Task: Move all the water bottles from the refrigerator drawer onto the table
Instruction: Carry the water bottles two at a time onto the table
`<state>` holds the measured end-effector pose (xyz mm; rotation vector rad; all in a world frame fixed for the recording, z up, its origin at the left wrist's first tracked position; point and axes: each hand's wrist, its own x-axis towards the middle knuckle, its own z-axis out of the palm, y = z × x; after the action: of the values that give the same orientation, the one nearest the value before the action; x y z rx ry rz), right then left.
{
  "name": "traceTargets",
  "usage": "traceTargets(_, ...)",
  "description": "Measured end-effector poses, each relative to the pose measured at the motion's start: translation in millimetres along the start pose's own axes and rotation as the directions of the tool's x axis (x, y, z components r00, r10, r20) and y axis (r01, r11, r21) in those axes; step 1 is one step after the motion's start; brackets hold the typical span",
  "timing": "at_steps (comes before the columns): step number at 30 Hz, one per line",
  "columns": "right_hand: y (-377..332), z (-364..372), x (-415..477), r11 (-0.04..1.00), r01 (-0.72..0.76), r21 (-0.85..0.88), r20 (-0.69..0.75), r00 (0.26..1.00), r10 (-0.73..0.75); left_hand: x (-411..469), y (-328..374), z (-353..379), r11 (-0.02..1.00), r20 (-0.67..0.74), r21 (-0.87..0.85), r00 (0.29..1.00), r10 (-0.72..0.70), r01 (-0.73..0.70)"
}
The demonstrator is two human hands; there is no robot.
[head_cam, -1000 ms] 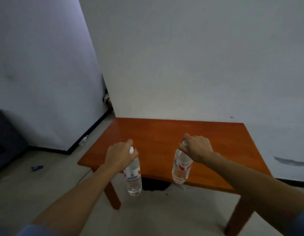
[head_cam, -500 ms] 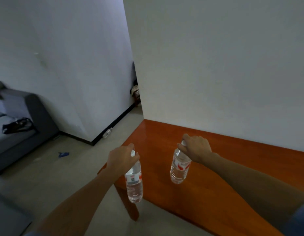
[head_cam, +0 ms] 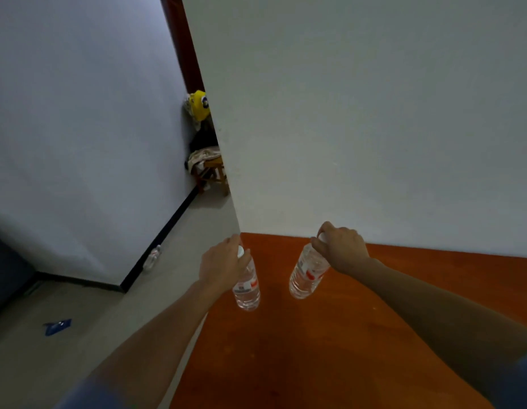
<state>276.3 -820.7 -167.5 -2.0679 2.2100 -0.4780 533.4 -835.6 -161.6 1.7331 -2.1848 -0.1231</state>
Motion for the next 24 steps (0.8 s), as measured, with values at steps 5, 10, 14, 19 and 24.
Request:
traceTargets(5, -7, 26, 70, 0.995, -0.076, 0.064, 0.017, 0.997, 0.075, 77, -21, 30, 0.995, 0.047, -0.098, 0.998, 0.031, -0.026)
traceTargets(10, -5, 72, 143, 0.992, -0.071, 0.101, 0.064, 0.996, 0.065, 149, -31, 73, 0.990, 0.106, -0.129, 0.992, 0.072, -0.059)
traceTargets(14, -4, 102, 185, 0.997, -0.046, 0.070, 0.096, 0.995, 0.039, 195, -36, 106, 0.986, 0.141, -0.141, 0.984, 0.106, -0.086)
traceTargets(19, 0, 122, 224, 1.000, -0.005, 0.009, 0.150, 0.989, 0.004, 235, -42, 138, 0.984, 0.195, -0.157, 0.974, 0.113, -0.083)
traceTargets(24, 3, 130, 237, 0.999, -0.019, 0.032, 0.207, 0.978, 0.012, 256, -45, 158, 0.974, 0.204, -0.187, 0.964, 0.169, -0.131)
